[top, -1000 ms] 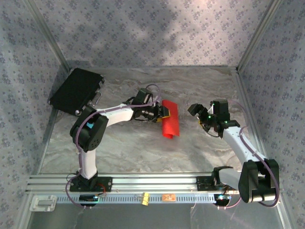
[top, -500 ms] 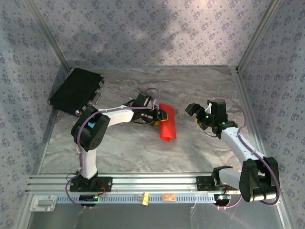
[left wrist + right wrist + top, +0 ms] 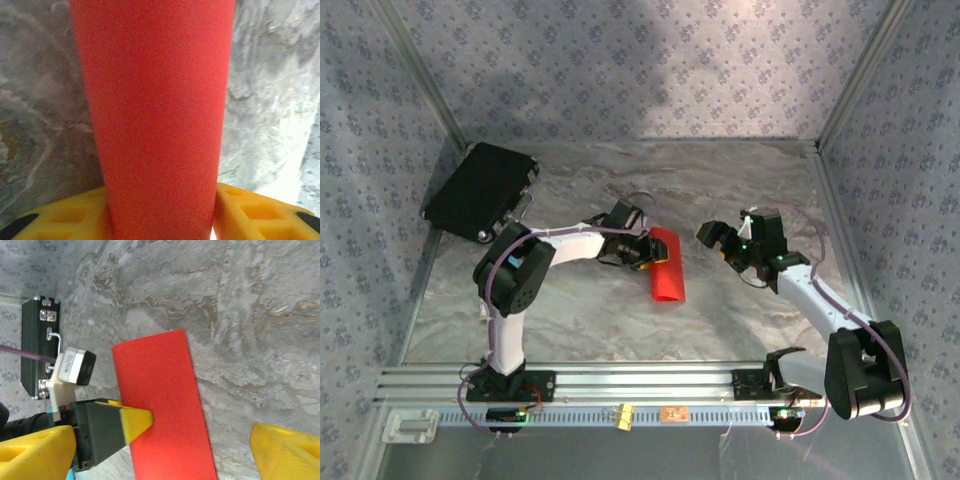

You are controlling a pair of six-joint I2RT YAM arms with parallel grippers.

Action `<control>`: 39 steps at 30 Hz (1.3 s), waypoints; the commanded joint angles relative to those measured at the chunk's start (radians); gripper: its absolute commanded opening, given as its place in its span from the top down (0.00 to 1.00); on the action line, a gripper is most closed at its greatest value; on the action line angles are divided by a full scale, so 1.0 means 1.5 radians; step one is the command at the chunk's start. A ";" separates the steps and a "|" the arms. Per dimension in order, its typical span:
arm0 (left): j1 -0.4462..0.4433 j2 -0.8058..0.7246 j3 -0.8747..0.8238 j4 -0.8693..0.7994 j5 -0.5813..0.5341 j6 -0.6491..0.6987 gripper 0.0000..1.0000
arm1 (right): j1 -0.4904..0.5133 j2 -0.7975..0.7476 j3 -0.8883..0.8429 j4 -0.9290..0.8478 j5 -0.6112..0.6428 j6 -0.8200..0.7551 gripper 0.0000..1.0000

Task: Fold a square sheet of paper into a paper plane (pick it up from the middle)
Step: First fold the square sheet of paper in half at the center of the table.

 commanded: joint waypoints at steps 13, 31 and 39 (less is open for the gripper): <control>-0.011 -0.053 0.010 -0.112 -0.174 0.043 0.41 | 0.040 0.036 0.047 -0.001 0.014 -0.037 0.06; -0.009 -0.004 0.059 -0.200 -0.165 0.117 0.47 | 0.043 0.052 0.034 0.013 0.006 -0.033 0.07; -0.010 0.019 0.073 -0.220 -0.169 0.114 0.47 | 0.046 0.063 0.041 0.001 0.006 -0.040 0.07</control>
